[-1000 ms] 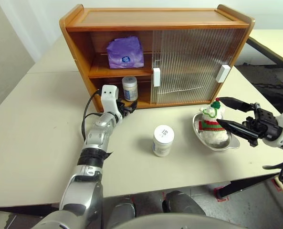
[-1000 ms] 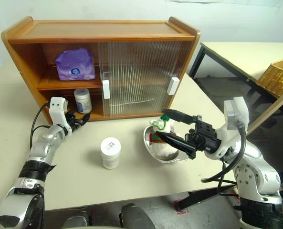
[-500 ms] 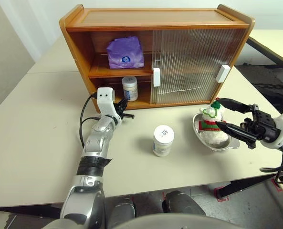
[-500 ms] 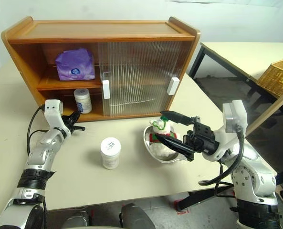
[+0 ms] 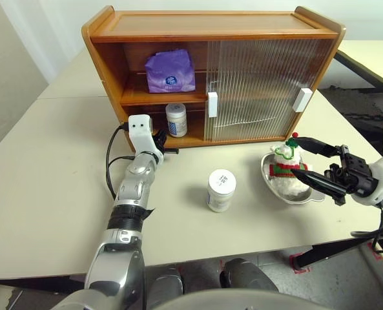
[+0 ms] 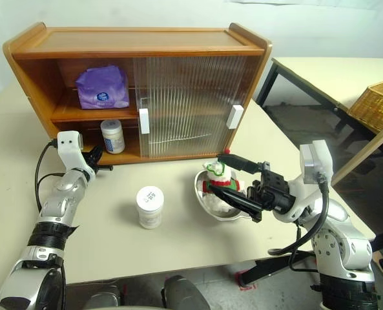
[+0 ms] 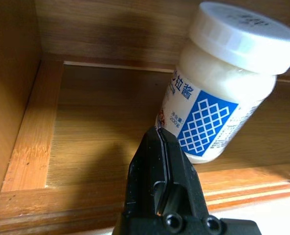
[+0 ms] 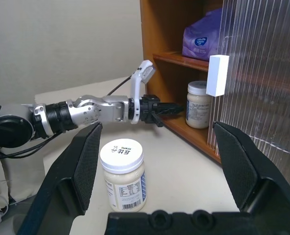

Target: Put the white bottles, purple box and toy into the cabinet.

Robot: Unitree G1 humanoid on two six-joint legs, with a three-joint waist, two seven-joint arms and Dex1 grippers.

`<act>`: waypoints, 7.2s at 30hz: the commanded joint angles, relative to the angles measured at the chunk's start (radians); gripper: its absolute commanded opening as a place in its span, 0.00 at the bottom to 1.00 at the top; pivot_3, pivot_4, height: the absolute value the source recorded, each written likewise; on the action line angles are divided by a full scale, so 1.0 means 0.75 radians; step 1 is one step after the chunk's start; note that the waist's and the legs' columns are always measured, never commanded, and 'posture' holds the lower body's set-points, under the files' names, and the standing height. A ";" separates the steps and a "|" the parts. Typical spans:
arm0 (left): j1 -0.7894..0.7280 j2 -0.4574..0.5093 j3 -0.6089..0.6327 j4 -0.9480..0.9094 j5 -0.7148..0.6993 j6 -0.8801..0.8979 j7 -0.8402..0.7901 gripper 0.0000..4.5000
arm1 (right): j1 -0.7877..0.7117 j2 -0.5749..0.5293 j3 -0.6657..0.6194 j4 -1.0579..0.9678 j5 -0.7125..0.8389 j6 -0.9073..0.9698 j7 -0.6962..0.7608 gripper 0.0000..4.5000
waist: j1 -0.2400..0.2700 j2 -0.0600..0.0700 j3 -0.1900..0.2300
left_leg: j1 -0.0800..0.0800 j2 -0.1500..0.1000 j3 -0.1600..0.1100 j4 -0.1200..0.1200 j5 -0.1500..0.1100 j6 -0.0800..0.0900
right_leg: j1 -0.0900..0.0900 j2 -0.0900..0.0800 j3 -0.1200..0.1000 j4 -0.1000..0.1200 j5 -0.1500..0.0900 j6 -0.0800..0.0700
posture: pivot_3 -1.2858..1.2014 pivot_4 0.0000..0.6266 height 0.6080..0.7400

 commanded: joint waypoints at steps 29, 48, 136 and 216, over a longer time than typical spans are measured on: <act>-0.229 -0.061 -0.043 0.416 0.018 -0.198 -0.125 0.01 | 0.055 -0.026 -0.043 -0.027 -0.007 -0.020 -0.026 1.00 | -0.018 -0.001 0.000 | -0.002 0.000 0.000 0.000 -0.001 0.001 | 0.002 0.000 0.000 -0.006 0.001 0.004 | 0.41 0.00 1.00; 0.037 0.011 -0.032 -0.032 -0.084 -0.025 -0.278 0.05 | 0.063 -0.023 -0.042 -0.048 -0.002 -0.017 -0.047 1.00 | -0.067 -0.001 0.001 | -0.003 0.000 0.000 -0.001 -0.001 0.002 | 0.002 0.000 0.000 -0.009 0.001 0.005 | 0.41 0.00 1.00; -0.001 0.181 -0.089 0.082 -0.037 -0.186 -0.491 0.69 | 0.049 -0.017 -0.001 -0.058 -0.022 0.004 -0.065 1.00 | -0.029 0.015 -0.009 | -0.022 0.004 -0.001 0.001 0.005 0.002 | -0.021 -0.001 0.000 -0.008 0.017 0.002 | 0.41 0.00 1.00; 0.248 0.189 -0.248 -0.501 -0.285 -0.086 -0.926 0.65 | 0.007 -0.015 0.016 0.051 -0.080 -0.055 -0.008 1.00 | -0.009 0.001 -0.001 | -0.011 0.000 -0.005 -0.004 0.007 -0.006 | -0.012 -0.003 -0.003 -0.008 0.024 -0.017 | 0.42 0.00 1.00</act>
